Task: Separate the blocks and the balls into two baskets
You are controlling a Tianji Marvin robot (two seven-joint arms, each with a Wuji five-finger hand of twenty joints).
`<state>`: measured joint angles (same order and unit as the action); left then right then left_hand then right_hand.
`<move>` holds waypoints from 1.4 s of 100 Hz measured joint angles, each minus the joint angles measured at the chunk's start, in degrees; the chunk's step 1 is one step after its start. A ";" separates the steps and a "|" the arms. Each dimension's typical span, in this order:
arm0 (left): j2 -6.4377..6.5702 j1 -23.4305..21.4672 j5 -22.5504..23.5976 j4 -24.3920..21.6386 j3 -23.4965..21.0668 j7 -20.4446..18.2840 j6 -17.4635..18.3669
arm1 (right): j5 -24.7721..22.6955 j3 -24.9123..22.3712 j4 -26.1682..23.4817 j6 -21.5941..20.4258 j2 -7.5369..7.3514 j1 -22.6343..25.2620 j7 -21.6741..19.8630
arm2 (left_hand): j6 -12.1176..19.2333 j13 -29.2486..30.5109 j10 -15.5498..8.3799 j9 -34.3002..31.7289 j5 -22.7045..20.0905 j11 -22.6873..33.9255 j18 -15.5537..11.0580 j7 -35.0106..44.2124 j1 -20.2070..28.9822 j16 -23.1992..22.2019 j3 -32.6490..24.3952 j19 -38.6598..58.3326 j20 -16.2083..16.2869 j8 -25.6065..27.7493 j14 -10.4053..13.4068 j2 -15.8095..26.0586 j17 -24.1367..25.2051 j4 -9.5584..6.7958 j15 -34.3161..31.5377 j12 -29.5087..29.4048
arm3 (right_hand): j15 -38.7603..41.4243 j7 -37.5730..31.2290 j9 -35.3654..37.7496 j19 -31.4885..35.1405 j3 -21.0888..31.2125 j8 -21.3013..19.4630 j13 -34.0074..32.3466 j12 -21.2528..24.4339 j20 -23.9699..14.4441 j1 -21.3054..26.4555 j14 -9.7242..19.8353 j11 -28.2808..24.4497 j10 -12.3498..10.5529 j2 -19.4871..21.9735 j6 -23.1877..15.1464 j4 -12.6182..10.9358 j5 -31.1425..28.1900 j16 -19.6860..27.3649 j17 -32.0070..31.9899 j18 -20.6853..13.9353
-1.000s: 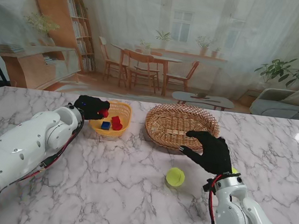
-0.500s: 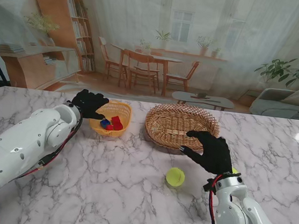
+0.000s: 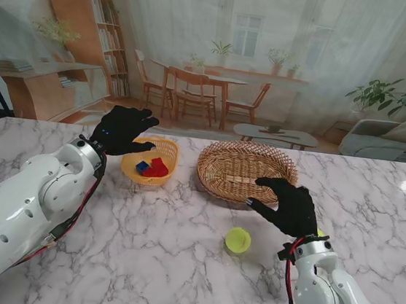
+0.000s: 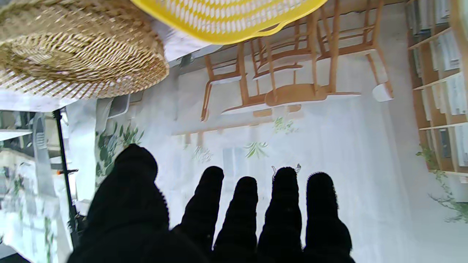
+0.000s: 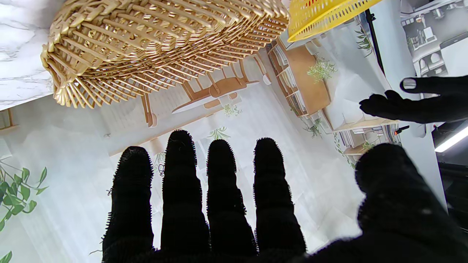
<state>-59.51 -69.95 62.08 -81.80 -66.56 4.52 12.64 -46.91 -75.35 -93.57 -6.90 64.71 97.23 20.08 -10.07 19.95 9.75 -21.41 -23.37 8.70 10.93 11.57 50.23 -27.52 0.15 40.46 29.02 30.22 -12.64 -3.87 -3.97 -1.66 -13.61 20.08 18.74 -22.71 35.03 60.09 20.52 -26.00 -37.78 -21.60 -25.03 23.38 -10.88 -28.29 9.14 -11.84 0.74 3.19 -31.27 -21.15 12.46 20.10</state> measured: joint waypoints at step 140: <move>-2.83 -12.36 -14.72 -2.77 -0.52 2.84 1.98 | -4.63 -0.41 0.27 3.40 0.10 0.87 3.15 | 1.03 5.98 -0.86 -9.99 -4.84 2.15 1.43 1.44 0.81 -0.83 0.17 0.84 -0.01 1.16 -0.61 0.22 -2.67 0.00 -0.21 2.45 | -0.06 0.00 -4.70 -2.61 0.00 0.00 7.43 0.03 -0.02 0.00 -0.77 1.29 0.30 0.00 0.00 0.00 -0.04 1.32 -4.21 0.00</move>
<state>-62.34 -82.31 47.36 -84.57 -67.08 7.36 14.62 -51.55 -75.75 -93.31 -3.50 64.81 98.10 23.23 -9.04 25.93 8.89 -31.40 -28.21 10.85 12.37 13.01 51.04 -28.35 0.31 41.30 29.01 31.38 -13.24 -3.65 -6.64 -1.66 -13.82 22.53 18.67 -22.71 30.33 57.49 20.52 -26.00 -30.35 -21.57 -25.04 23.38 -11.65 -27.00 9.44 -11.84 0.74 3.19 -31.31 -19.82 8.26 20.10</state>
